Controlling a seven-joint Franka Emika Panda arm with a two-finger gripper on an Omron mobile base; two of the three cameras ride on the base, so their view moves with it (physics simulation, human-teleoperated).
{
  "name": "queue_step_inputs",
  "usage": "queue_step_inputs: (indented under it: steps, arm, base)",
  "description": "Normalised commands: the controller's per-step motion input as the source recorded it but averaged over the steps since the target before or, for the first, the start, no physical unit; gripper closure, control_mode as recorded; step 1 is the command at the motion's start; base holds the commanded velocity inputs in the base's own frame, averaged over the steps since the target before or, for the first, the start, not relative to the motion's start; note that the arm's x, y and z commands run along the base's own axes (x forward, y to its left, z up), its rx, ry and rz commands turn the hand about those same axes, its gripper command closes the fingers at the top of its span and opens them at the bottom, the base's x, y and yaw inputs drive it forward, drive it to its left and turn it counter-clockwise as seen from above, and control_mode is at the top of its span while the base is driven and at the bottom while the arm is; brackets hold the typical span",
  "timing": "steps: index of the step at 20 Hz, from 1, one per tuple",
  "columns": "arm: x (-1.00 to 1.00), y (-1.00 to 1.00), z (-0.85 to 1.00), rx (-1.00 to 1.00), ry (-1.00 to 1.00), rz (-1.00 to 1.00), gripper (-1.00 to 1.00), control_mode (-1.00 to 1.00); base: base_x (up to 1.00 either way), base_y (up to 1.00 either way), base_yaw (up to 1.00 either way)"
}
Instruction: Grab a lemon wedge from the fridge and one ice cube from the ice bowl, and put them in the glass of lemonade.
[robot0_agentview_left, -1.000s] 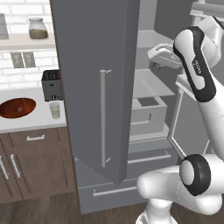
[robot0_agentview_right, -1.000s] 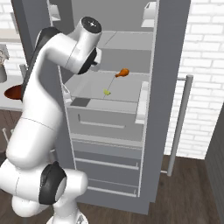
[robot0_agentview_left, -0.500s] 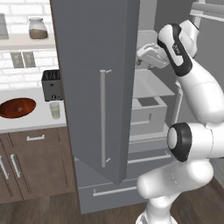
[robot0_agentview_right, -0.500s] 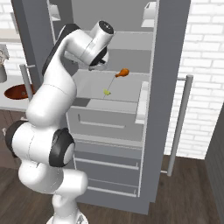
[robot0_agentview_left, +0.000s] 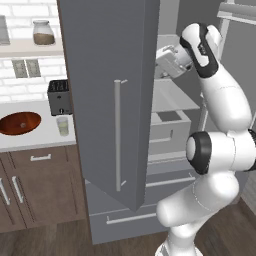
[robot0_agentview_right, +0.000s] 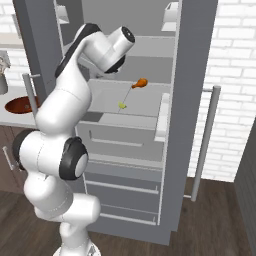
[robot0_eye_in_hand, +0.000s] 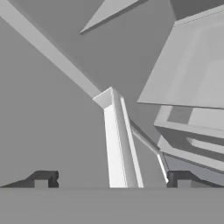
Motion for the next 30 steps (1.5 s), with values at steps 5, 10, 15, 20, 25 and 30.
queue_step_inputs:
  steps: [5,10,15,20,25,30]
  arm:
    - [0.08,0.25,-0.01,0.13,-0.03,0.04,-1.00,-1.00]
    - [0.15,0.37,-0.02,0.03,-0.07,0.00,-1.00,-1.00]
    - [-0.16,0.27,0.00,0.05,-0.03,0.00,-1.00,-1.00]
    - [-0.74,0.34,0.00,0.09,-0.03,0.00,-1.00,-1.00]
    - [-0.86,0.57,0.00,0.12,-0.06,0.01,-1.00,-1.00]
    - [-0.62,0.75,0.00,0.05,-0.05,0.00,-1.00,-1.00]
  base:
    - [0.00,0.00,0.00]
    - [0.00,0.00,0.00]
    - [0.00,0.00,0.00]
    - [0.00,0.00,0.00]
    - [0.00,0.00,0.00]
    - [0.00,0.00,0.00]
